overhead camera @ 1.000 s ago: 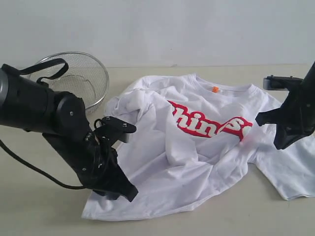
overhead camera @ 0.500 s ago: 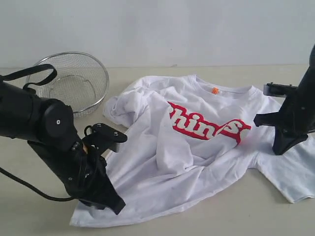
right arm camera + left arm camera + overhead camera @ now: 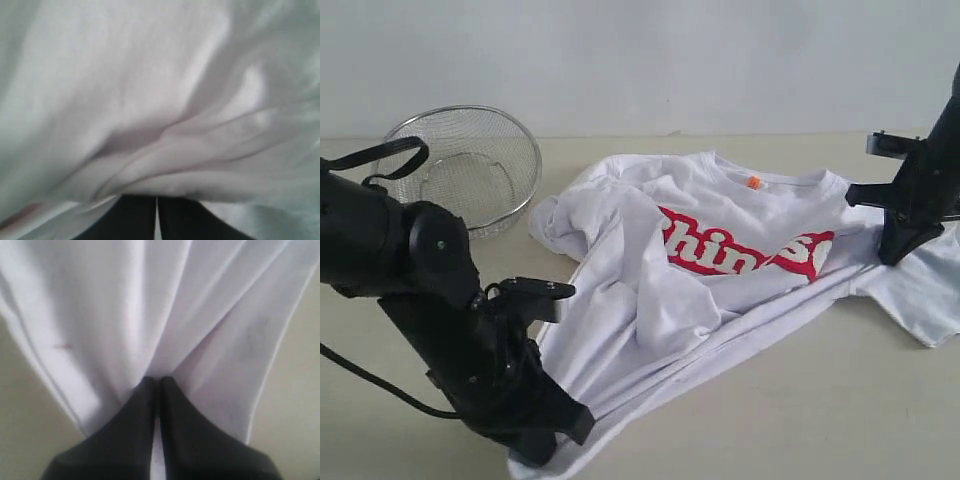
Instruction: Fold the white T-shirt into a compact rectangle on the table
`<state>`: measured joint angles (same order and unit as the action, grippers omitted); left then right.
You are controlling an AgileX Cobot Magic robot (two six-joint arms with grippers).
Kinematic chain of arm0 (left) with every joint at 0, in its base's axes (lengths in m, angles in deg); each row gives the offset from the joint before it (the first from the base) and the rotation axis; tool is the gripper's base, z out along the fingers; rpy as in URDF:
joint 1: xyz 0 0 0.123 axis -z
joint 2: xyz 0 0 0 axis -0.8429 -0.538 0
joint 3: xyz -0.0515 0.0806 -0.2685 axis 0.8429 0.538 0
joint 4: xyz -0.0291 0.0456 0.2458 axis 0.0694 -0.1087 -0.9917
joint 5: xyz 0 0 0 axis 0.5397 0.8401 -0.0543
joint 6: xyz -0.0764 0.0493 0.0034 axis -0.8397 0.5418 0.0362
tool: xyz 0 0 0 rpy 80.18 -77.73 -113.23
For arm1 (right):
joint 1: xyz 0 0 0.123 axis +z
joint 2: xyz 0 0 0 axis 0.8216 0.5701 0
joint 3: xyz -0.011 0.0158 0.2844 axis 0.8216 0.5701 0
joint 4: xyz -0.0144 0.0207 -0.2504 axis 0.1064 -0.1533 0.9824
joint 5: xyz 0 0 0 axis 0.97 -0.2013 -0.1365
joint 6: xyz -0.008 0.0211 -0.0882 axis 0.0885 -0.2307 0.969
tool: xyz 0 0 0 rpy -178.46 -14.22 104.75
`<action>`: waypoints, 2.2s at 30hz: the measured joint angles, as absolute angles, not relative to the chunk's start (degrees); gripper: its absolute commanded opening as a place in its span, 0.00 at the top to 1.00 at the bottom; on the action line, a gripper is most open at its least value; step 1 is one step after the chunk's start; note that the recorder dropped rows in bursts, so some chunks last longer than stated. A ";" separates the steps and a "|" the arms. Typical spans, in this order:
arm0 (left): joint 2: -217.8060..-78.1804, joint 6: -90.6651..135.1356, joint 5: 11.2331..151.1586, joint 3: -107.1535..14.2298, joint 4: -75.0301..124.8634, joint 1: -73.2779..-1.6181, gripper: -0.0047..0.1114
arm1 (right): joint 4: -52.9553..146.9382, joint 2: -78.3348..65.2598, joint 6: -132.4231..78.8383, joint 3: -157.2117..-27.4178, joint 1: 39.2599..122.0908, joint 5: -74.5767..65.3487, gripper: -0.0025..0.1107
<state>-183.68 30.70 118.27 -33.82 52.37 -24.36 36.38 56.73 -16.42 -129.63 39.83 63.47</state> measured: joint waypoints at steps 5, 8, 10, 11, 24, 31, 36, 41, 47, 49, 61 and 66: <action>-183.99 39.03 119.25 -33.38 64.66 -20.34 0.92 | 37.24 58.40 -15.50 -134.03 39.69 63.29 0.98; -183.99 43.25 118.17 -34.02 71.04 -17.56 0.92 | 37.62 59.12 -15.19 -136.65 39.32 61.92 0.98; -183.99 47.58 117.89 -35.75 76.18 -16.01 0.92 | 37.83 59.75 -15.11 -138.60 38.82 60.19 0.98; -183.99 49.44 117.74 -36.63 78.17 -15.39 0.92 | 37.70 60.06 -15.11 -139.54 38.67 59.67 0.98; -177.81 53.40 104.94 -46.77 67.38 -15.26 0.92 | 34.28 54.47 -11.58 -143.78 41.03 64.27 0.98; -177.11 54.15 96.55 -49.15 61.15 -30.91 0.92 | 33.24 47.28 -9.36 -143.17 55.99 64.69 0.98; -178.65 59.23 102.18 -57.75 60.57 -37.39 0.92 | 33.48 40.86 -9.59 -131.90 65.35 64.79 0.98; -186.58 60.28 105.04 -64.90 56.14 -38.34 0.92 | 33.99 33.29 -11.44 -110.05 76.20 61.02 0.98; -188.67 60.60 107.73 -65.54 55.71 -42.26 0.92 | 33.99 32.57 -15.03 -101.18 83.68 54.22 0.98; -188.67 61.19 107.73 -65.62 55.60 -42.48 0.92 | 33.99 32.57 -15.36 -101.04 85.05 53.83 0.98; -188.67 61.77 107.06 -65.62 55.49 -42.48 0.92 | 33.04 34.58 -17.06 -100.60 87.24 52.74 0.98; -188.67 61.77 106.21 -65.62 55.49 -42.48 0.92 | 32.29 35.60 -17.17 -100.60 87.24 53.01 0.98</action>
